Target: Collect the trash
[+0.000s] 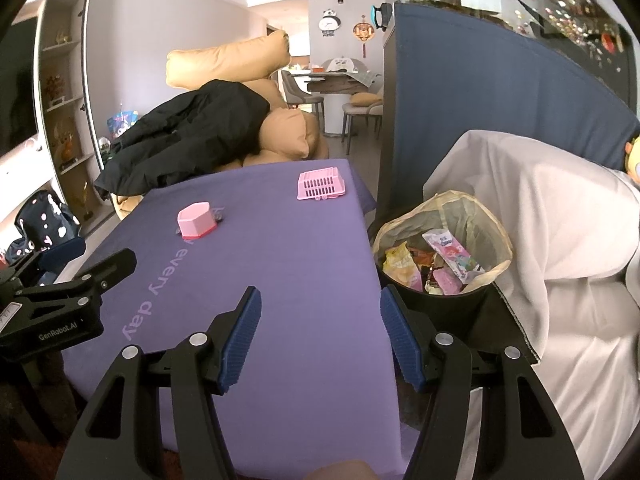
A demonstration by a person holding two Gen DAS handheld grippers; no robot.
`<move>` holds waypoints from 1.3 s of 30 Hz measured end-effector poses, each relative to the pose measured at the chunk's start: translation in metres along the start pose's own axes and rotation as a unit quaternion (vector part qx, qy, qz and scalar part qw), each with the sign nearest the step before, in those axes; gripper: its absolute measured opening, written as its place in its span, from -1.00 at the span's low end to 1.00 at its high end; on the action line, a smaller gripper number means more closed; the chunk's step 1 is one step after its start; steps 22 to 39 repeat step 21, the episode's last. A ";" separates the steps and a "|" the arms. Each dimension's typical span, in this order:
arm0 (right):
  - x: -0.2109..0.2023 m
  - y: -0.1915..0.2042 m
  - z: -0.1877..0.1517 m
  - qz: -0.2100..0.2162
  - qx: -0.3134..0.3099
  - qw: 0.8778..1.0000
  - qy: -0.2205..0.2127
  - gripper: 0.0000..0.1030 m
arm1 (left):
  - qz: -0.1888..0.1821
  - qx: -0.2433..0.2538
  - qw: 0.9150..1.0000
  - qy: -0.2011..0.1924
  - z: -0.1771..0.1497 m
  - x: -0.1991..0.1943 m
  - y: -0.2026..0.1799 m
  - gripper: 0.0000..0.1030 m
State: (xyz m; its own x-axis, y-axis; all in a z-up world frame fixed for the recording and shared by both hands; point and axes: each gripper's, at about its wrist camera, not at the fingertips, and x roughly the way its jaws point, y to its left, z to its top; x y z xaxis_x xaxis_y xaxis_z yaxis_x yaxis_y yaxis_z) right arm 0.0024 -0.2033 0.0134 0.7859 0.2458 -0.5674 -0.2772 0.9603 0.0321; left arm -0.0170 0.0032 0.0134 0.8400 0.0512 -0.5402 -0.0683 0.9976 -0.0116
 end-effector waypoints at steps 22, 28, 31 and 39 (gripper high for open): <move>0.013 -0.085 0.010 -0.006 0.111 0.994 0.010 0.14 | -0.113 0.053 0.988 0.087 0.016 0.054 -0.013 0.79; 0.013 -0.085 0.010 -0.006 0.111 0.994 0.010 0.14 | -0.113 0.053 0.988 0.087 0.016 0.054 -0.013 0.79; 0.013 -0.085 0.010 -0.006 0.111 0.994 0.010 0.14 | -0.113 0.053 0.988 0.087 0.016 0.054 -0.013 0.79; 0.013 -0.085 0.010 -0.006 0.111 0.994 0.010 0.14 | -0.113 0.053 0.988 0.087 0.016 0.054 -0.013 0.79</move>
